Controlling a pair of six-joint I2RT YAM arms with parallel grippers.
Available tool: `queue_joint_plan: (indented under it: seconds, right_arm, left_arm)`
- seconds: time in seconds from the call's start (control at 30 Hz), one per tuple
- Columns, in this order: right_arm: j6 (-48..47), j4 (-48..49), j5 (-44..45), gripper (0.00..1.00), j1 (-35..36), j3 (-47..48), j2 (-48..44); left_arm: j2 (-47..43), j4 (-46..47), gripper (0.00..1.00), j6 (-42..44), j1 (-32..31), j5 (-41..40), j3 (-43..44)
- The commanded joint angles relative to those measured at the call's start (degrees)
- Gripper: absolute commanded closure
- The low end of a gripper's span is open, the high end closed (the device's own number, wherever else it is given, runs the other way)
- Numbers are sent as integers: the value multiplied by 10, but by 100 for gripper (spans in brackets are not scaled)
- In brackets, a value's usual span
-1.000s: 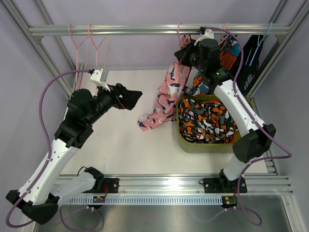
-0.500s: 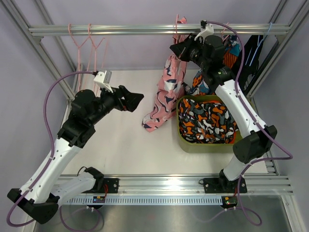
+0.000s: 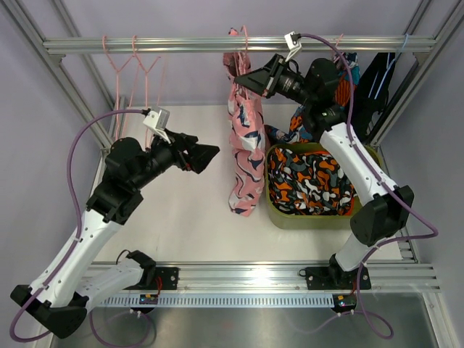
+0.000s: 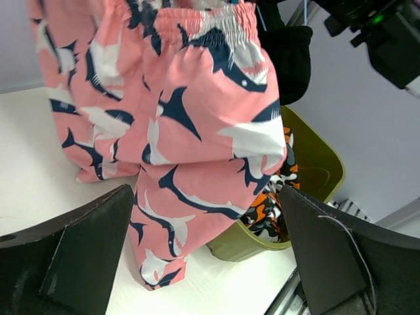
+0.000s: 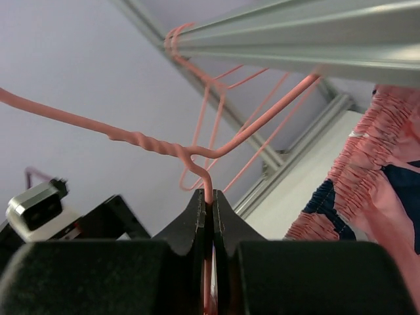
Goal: Remove the shorts from the hanger
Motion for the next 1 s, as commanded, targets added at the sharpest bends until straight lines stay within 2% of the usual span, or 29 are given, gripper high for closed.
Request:
queue_joint_plan:
  seconds: [0.0, 0.1, 0.2, 0.33, 0.53, 0.67, 0.77, 0.97]
  right_arm:
    - [49, 198, -130, 100, 14, -16, -18]
    - [84, 254, -197, 100, 17, -43, -17]
    - [80, 255, -243, 100, 20, -66, -19]
    - [56, 244, -300, 100, 21, -105, -35]
    - [-16, 192, -331, 100, 31, -202, -102]
    - [-70, 146, -331, 100, 40, -239, -144]
    - [-80, 133, -334, 100, 42, -246, -154]
    - [-106, 110, -342, 100, 49, -264, -178]
  left_arm:
    - [-11, 52, 1, -6, -3, 34, -1]
    - [-17, 36, 1, -9, -3, -8, 7]
    - [-29, -10, 1, -13, -3, -103, 18]
    - [-40, -33, 1, 2, -3, -177, 19]
    - [-5, -63, 3, 13, -3, -230, 53]
    - [25, -72, 11, -1, -3, -260, 69]
    - [58, -89, 14, -9, -2, -265, 82]
    - [109, -102, 33, -21, 6, -284, 123]
